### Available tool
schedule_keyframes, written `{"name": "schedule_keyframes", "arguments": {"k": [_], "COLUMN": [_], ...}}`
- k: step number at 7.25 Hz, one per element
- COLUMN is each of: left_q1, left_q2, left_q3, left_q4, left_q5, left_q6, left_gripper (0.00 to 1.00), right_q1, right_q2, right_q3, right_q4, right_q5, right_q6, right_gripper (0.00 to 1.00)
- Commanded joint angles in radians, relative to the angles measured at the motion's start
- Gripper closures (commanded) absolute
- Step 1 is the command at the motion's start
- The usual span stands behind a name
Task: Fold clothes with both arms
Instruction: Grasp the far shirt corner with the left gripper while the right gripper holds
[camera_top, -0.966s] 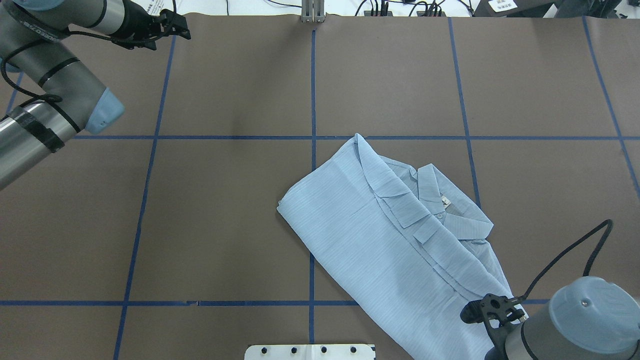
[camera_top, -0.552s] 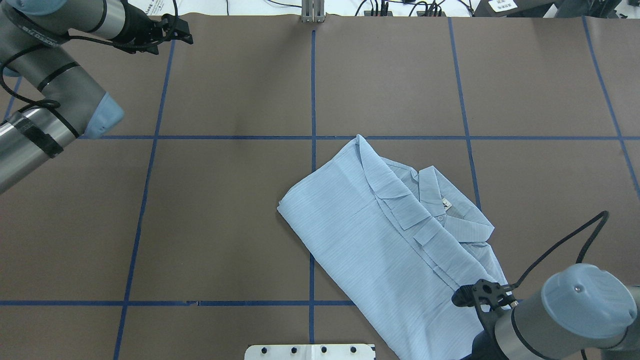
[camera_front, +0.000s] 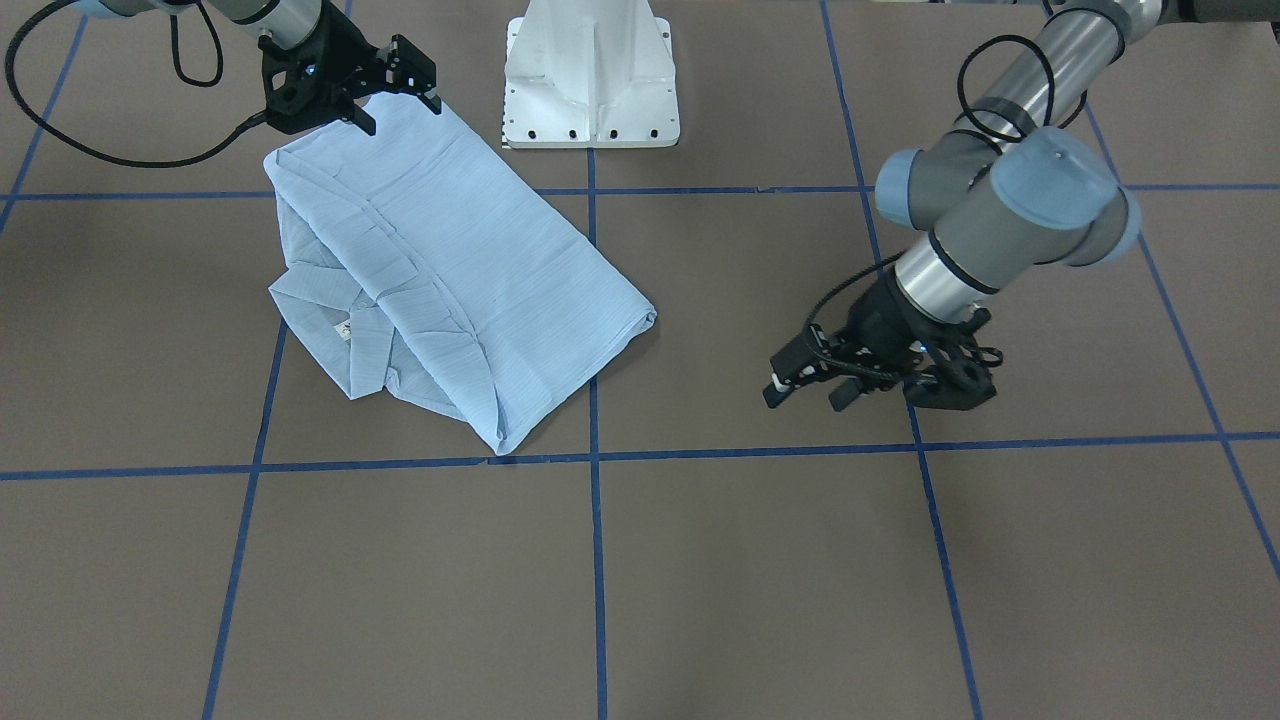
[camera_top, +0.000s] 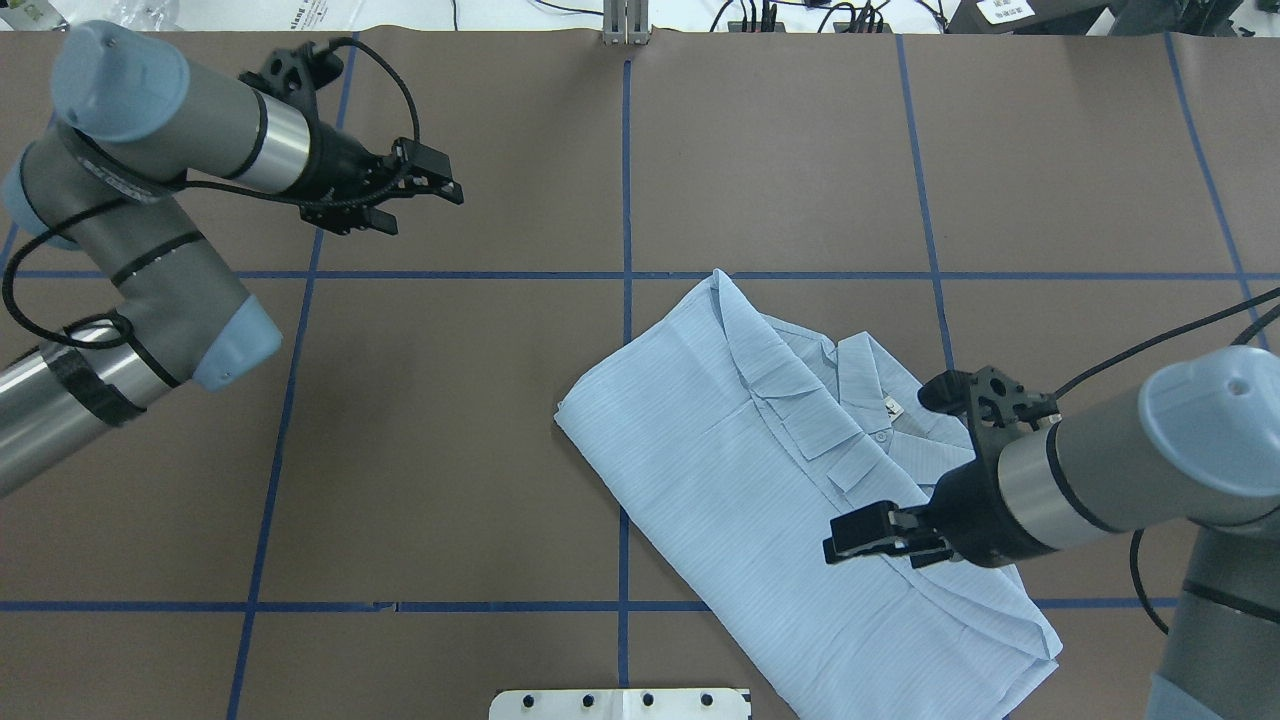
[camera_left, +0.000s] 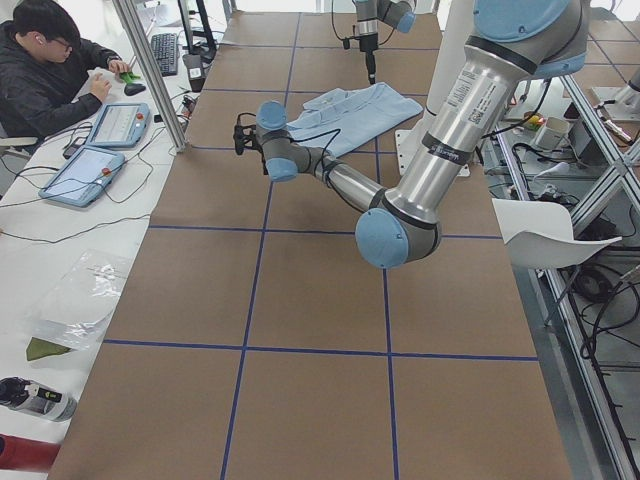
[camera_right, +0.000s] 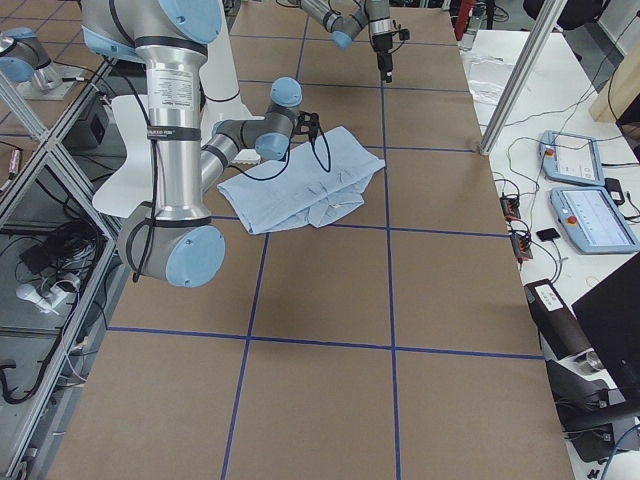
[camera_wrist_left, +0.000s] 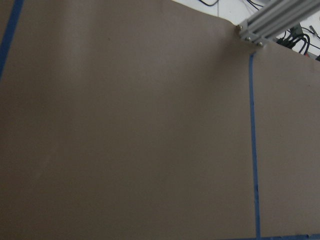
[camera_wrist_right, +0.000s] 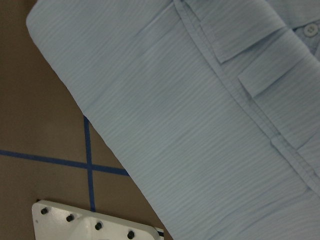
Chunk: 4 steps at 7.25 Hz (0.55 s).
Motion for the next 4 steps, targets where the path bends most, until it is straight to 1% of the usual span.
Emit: {"name": "schedule_keyframes", "arguments": {"k": [1, 2, 3, 4], "left_q1": [0.174, 0.248, 0.322, 0.382], "left_q2": [0.021, 0.019, 0.017, 0.017], "left_q3": [-0.087, -0.099, -0.092, -0.084], "left_q4": [0.017, 0.025, 0.029, 0.041], "left_q5": [0.086, 0.162, 0.233, 0.299], "left_q6": [-0.231, -0.313, -0.336, -0.343], "left_gripper": [0.02, 0.03, 0.04, 0.07], "right_q1": [0.123, 0.161, 0.168, 0.171], "right_q2": [0.031, 0.046, 0.058, 0.08], "right_q3": [-0.004, -0.002, -0.013, -0.03], "right_q4": [0.0, 0.0, 0.0, 0.0], "right_q5": [0.0, 0.003, 0.002, 0.0], "right_q6": [-0.006, -0.006, -0.006, -0.006], "right_gripper": [0.0, 0.0, 0.0, 0.0]}}
